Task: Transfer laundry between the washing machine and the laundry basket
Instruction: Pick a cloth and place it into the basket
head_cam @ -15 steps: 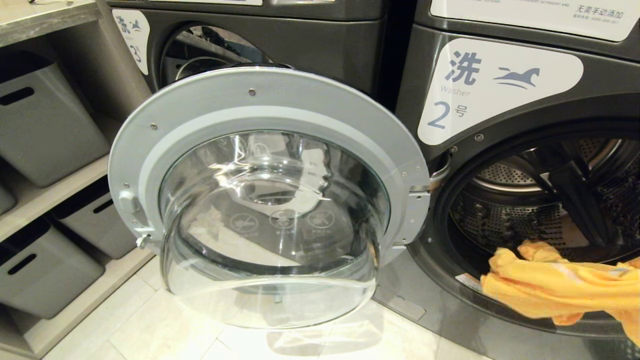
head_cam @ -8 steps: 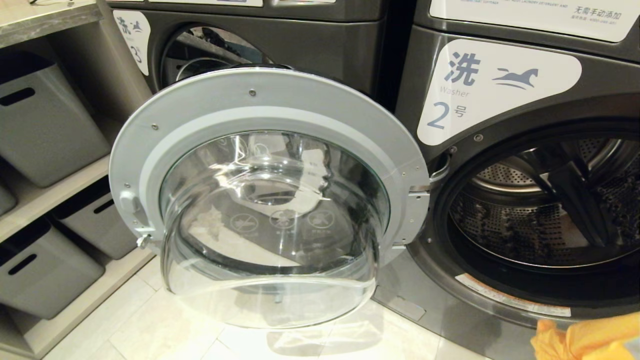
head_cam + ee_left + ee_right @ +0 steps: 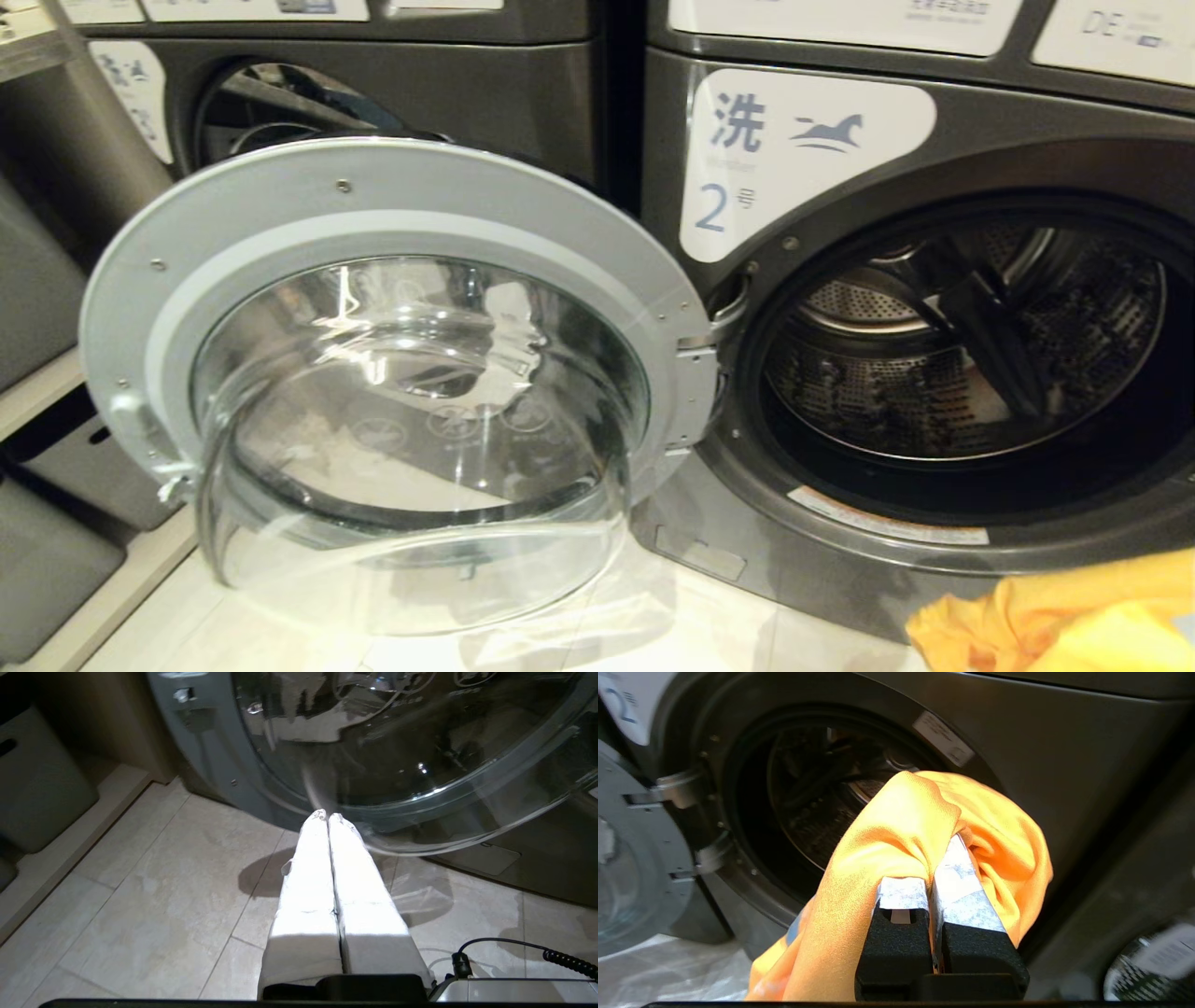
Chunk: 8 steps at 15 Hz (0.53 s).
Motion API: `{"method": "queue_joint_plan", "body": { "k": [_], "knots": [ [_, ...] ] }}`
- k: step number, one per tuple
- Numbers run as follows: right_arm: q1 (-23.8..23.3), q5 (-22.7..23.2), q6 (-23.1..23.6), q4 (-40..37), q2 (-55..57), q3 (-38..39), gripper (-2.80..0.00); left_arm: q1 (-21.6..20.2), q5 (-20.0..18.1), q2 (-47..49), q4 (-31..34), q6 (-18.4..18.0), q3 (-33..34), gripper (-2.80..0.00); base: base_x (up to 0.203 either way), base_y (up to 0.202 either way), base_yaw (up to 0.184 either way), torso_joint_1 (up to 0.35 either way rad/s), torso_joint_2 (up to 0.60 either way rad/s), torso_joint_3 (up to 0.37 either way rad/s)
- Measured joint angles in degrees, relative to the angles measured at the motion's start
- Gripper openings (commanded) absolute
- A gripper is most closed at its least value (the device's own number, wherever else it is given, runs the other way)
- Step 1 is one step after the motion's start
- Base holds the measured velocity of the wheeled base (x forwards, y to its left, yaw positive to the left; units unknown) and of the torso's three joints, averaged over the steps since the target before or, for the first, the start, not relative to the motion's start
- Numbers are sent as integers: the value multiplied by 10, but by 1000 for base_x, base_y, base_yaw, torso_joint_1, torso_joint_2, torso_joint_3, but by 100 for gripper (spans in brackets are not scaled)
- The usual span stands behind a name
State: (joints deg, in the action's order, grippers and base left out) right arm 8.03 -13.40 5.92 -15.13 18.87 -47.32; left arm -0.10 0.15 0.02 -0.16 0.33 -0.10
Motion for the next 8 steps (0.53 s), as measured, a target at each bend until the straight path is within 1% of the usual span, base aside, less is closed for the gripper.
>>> {"method": "queue_joint_plan", "body": {
  "k": [4,8],
  "knots": [
    [-1,-1,1,0,8,2,-280,0,0,0,0,0,0,-280,-1,7,-173,3,1,2],
    [-27,-2,0,1,20,6,-280,0,0,0,0,0,0,-280,-1,6,-172,3,1,5]
  ]
}}
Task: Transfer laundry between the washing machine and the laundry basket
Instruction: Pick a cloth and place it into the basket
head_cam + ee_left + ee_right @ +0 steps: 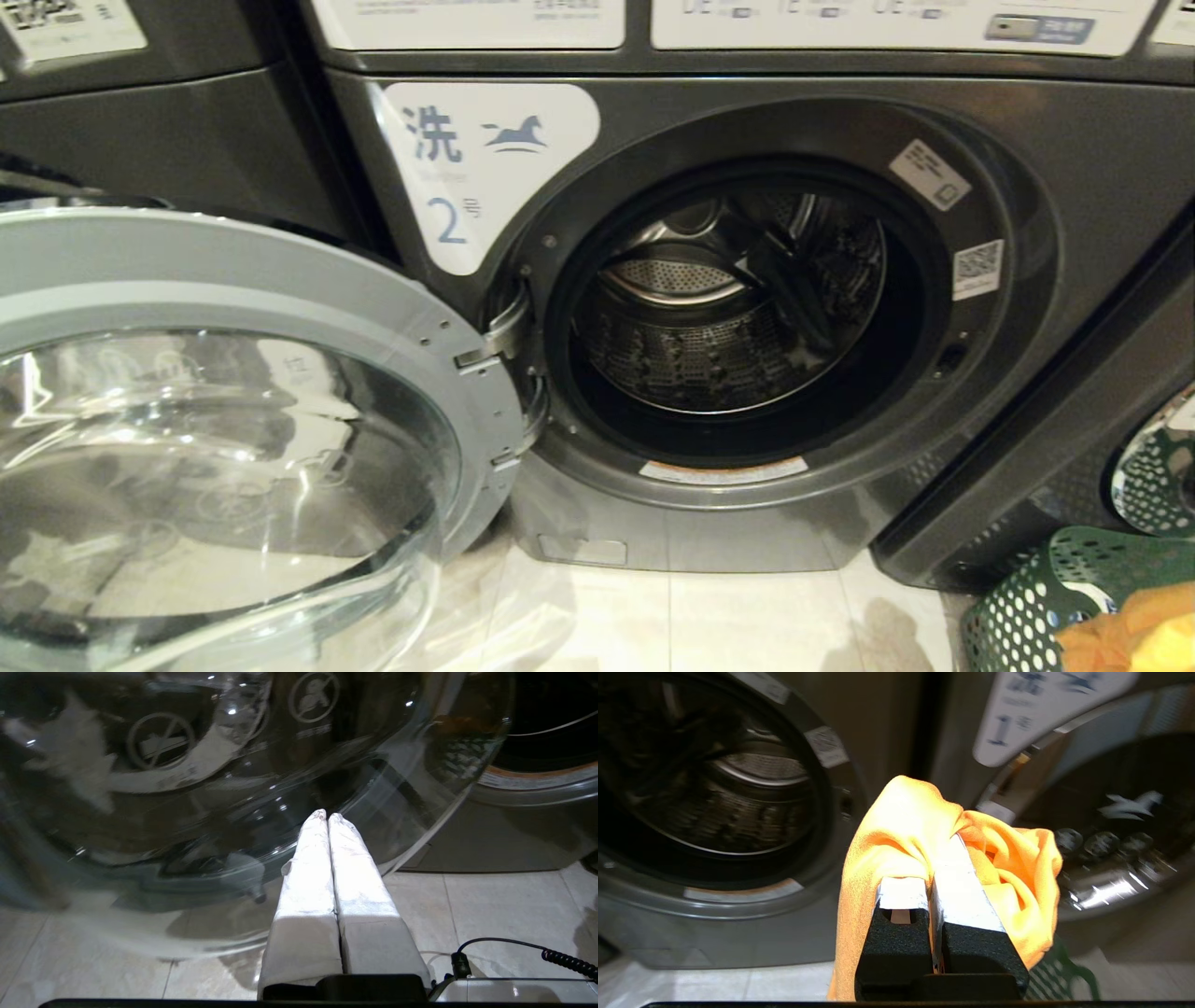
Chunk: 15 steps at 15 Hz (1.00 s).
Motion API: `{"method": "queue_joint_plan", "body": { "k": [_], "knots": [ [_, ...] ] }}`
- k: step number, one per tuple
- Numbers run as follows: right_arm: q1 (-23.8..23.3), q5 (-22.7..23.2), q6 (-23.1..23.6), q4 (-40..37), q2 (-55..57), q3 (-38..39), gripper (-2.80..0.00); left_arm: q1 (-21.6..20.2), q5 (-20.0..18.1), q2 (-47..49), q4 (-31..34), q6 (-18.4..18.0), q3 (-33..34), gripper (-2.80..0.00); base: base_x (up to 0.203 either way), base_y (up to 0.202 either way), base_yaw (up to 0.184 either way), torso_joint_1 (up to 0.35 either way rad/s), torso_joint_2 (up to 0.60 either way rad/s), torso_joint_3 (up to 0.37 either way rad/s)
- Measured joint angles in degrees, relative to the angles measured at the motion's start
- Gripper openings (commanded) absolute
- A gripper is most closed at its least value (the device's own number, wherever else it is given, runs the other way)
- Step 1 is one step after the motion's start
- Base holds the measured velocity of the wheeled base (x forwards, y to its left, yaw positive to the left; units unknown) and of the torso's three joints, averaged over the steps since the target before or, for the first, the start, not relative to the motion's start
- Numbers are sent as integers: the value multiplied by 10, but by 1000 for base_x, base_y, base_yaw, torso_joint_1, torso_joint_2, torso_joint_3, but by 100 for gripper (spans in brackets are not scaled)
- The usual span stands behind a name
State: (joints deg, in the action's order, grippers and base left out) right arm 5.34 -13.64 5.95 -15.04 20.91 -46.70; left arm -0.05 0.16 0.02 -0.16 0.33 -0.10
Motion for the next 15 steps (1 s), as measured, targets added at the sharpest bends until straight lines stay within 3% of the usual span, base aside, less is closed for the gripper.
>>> {"method": "queue_joint_plan", "body": {
  "k": [6,8,13,15],
  "knots": [
    [-26,-4,-5,-1,17,15,-280,0,0,0,0,0,0,-280,0,6,-158,3,0,5],
    [-32,-27,-35,-1,42,10,-280,0,0,0,0,0,0,-280,-2,0,-32,1,0,1],
    [-50,-107,-98,-40,167,-94,-280,0,0,0,0,0,0,-280,0,0,0,0,0,0],
    [-92,-119,-110,-48,224,-126,-280,0,0,0,0,0,0,-280,0,0,0,0,0,0]
  ]
}}
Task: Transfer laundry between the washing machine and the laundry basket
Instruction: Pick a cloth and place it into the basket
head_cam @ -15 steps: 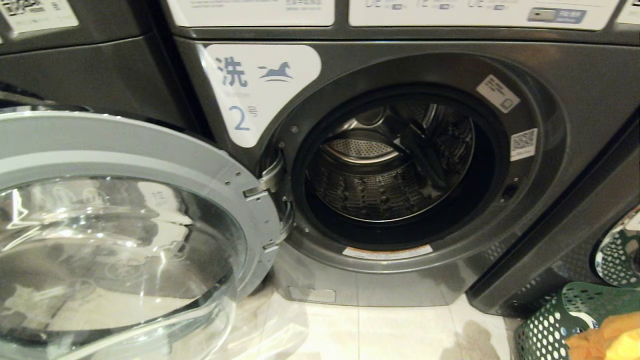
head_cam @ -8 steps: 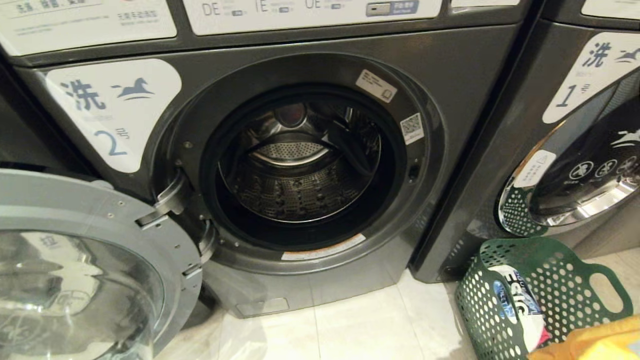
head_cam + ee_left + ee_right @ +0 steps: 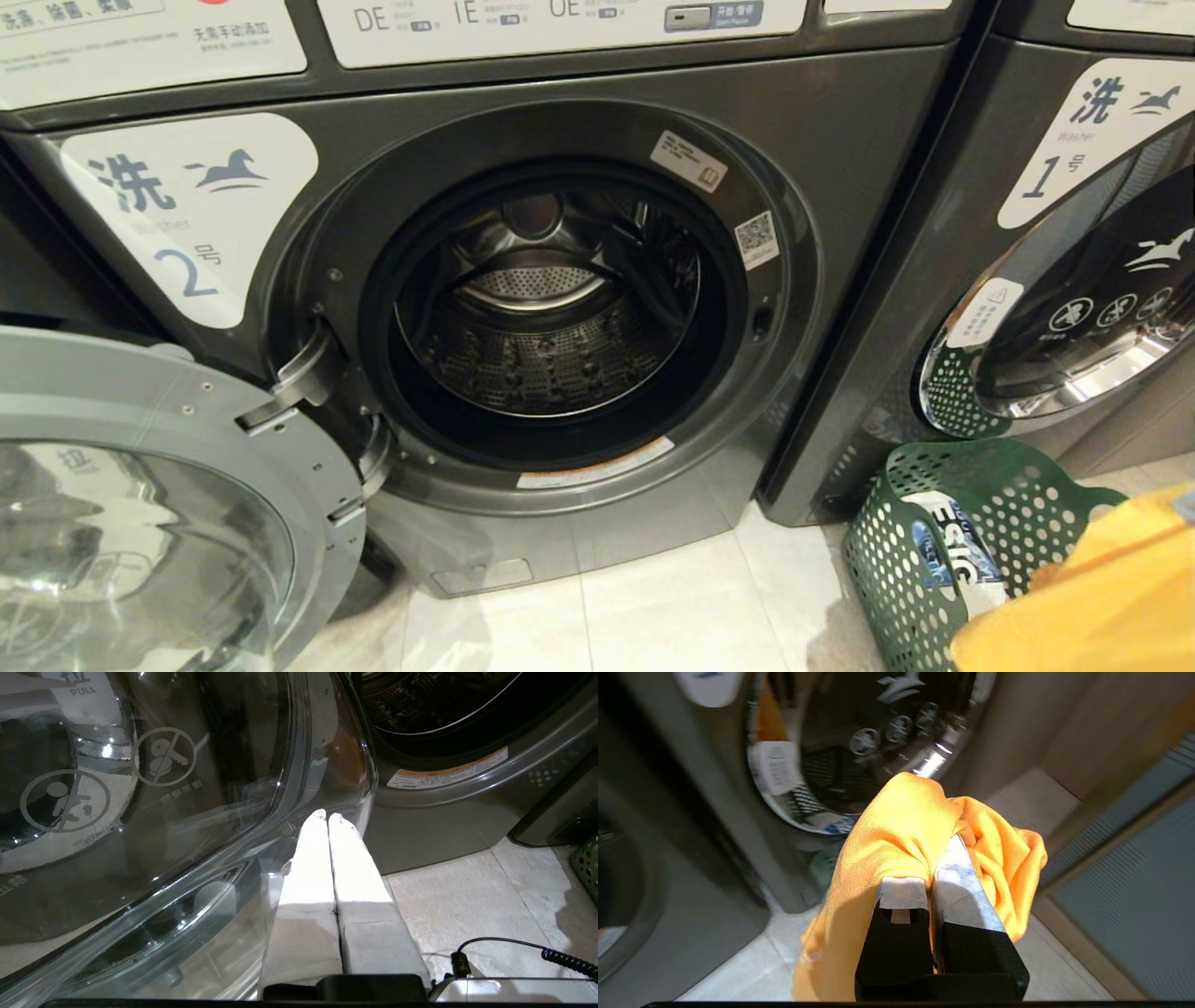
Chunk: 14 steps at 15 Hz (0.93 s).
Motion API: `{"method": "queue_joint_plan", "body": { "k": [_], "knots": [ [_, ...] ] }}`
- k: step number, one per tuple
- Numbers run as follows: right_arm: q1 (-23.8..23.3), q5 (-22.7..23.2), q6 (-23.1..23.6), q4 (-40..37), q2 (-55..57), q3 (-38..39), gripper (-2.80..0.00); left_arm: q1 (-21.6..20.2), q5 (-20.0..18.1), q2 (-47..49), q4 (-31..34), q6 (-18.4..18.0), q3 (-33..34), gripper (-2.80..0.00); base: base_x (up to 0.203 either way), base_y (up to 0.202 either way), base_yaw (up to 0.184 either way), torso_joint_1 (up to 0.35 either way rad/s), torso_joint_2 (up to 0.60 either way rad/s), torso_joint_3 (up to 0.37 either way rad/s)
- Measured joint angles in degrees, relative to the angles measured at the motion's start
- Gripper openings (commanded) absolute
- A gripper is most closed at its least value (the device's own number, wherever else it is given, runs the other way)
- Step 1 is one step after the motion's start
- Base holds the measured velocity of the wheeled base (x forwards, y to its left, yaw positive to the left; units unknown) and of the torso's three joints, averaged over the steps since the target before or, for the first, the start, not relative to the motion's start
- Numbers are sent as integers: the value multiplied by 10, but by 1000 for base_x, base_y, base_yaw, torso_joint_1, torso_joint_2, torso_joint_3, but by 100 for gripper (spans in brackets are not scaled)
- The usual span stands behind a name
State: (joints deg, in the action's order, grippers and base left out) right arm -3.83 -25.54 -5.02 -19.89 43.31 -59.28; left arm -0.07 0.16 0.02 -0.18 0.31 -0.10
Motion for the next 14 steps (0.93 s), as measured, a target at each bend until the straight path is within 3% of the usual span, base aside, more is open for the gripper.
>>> {"method": "queue_joint_plan", "body": {
  "k": [4,8,14],
  "knots": [
    [-125,38,-18,-3,114,-13,-280,0,0,0,0,0,0,-280,0,0,0,0,0,0],
    [-212,54,-41,31,247,-12,-280,0,0,0,0,0,0,-280,0,0,0,0,0,0],
    [-274,64,-16,265,490,-16,-280,0,0,0,0,0,0,-280,0,0,0,0,0,0]
  ]
}}
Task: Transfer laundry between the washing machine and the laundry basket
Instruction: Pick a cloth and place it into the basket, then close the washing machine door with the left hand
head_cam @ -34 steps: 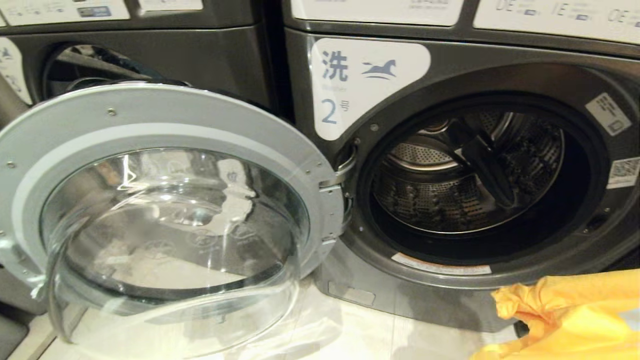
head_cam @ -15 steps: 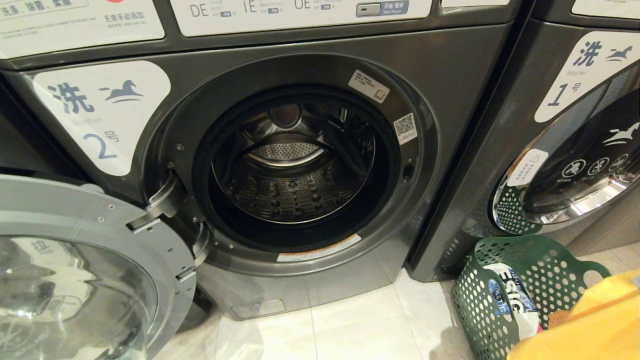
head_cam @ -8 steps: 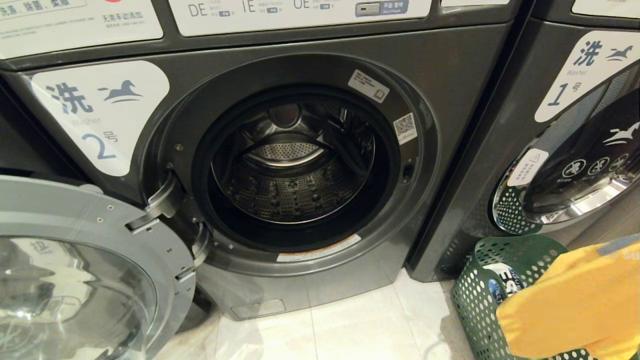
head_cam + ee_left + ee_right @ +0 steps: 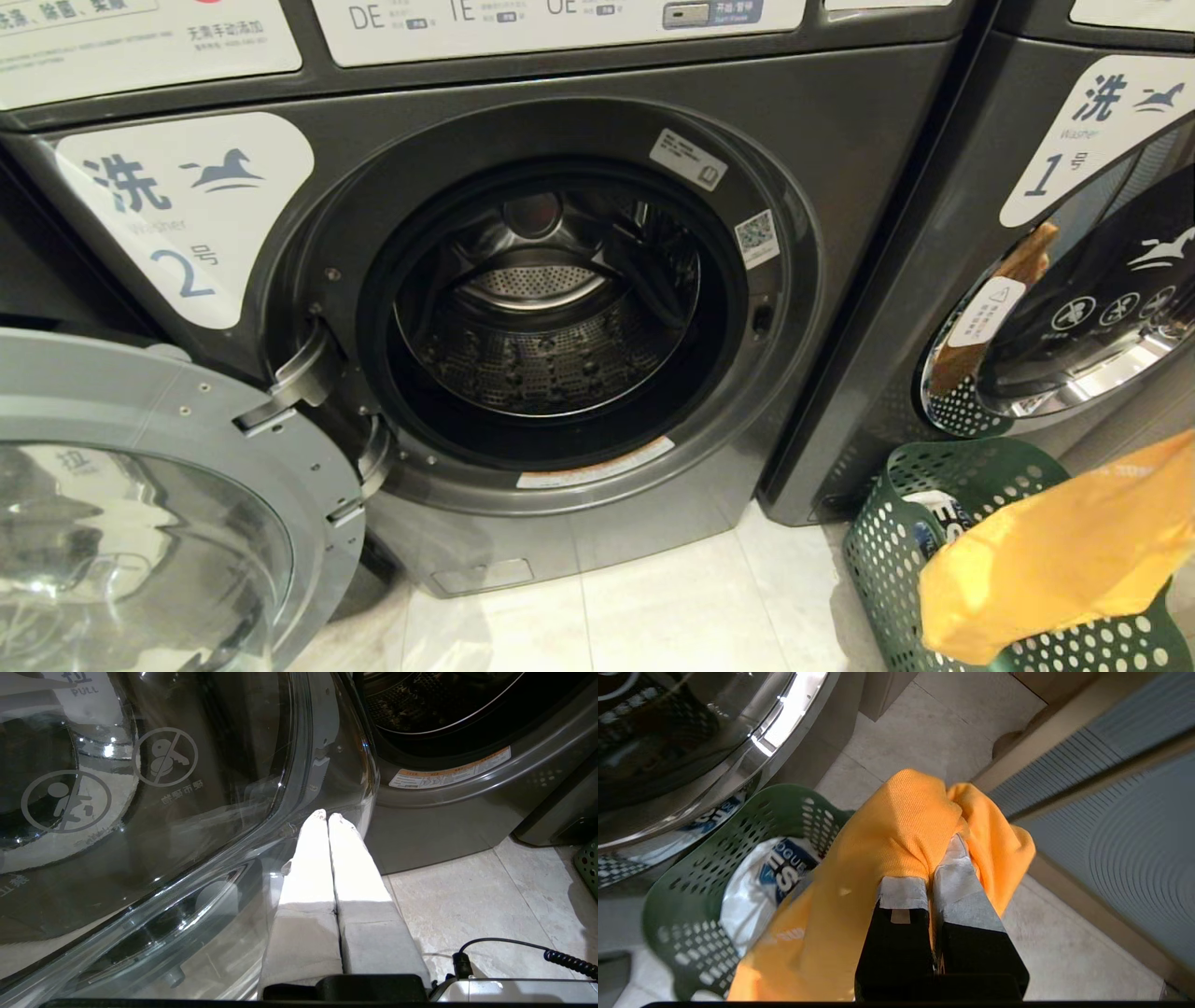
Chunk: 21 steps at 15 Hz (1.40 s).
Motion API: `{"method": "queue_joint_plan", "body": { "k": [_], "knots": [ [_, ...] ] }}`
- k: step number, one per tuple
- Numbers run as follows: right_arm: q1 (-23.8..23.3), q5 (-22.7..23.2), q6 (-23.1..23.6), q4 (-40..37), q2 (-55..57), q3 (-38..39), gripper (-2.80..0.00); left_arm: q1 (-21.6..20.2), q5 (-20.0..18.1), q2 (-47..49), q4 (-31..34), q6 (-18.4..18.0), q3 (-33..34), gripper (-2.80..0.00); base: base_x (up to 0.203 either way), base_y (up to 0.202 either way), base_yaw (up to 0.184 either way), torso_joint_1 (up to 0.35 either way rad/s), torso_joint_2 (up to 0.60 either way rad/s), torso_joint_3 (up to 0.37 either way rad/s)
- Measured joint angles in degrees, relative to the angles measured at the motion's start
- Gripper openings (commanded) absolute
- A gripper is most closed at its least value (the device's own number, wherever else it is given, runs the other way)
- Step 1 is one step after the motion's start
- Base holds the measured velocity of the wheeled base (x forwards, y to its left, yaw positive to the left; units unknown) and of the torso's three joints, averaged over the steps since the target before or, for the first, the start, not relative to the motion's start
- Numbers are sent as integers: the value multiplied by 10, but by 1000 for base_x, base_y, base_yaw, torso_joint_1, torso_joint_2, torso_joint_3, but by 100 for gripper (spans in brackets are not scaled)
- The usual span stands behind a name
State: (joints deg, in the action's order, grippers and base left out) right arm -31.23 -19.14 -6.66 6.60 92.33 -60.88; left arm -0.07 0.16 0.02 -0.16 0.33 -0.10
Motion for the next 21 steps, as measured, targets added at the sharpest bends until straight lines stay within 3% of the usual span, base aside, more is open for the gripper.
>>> {"method": "queue_joint_plan", "body": {
  "k": [2,5,8,9,12,20,21],
  "knots": [
    [-11,33,39,76,61,-1,-280,0,0,0,0,0,0,-280,0,0,0,0,0,0],
    [-15,117,90,130,103,7,-280,0,0,0,0,0,0,-280,0,0,0,0,0,0],
    [-16,142,128,151,117,47,-280,0,0,0,0,0,0,-280,0,0,0,0,0,0],
    [-16,142,132,162,119,65,0,0,0,0,0,0,0,-280,0,0,0,0,0,0],
    [-13,151,143,211,120,117,0,0,0,0,0,0,0,-280,0,0,0,0,0,0],
    [-10,247,152,212,57,218,0,0,0,0,0,0,0,-280,0,0,0,0,0,0],
    [-9,262,155,211,33,237,-280,0,0,0,0,0,0,-280,0,0,0,0,0,0]
  ]
}}
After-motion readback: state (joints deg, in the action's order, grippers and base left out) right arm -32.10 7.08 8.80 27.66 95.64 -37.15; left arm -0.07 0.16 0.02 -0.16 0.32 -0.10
